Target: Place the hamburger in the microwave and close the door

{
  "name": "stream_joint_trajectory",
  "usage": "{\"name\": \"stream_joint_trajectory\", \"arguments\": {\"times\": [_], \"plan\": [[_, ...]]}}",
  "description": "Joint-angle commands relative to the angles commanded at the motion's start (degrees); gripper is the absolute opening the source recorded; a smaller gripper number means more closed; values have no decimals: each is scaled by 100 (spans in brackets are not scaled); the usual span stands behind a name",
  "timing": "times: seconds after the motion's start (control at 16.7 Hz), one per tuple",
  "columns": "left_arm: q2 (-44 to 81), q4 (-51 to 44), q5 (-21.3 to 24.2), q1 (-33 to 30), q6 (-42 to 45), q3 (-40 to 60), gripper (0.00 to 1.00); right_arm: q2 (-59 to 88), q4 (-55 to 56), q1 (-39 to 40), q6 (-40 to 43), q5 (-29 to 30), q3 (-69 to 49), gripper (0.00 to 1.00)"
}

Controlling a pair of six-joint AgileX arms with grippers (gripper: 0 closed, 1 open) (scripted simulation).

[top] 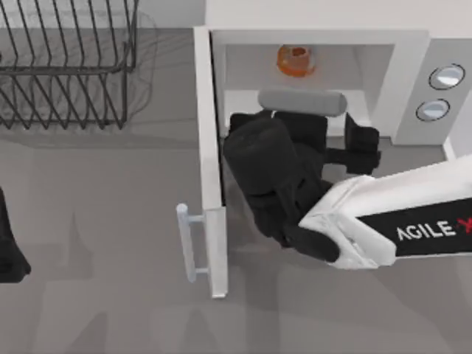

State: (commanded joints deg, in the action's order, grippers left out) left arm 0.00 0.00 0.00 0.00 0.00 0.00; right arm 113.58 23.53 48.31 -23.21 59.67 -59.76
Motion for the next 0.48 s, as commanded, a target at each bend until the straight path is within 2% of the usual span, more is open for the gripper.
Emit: {"name": "stream_joint_trajectory", "arguments": {"times": [0.18, 0.48], "plan": [[0, 0, 0, 0, 0, 0, 100, -435, -487, 2, 0, 1, -155, 100], [0, 0, 0, 0, 0, 0, 100, -458, -507, 1, 0, 4, -161, 100]]}}
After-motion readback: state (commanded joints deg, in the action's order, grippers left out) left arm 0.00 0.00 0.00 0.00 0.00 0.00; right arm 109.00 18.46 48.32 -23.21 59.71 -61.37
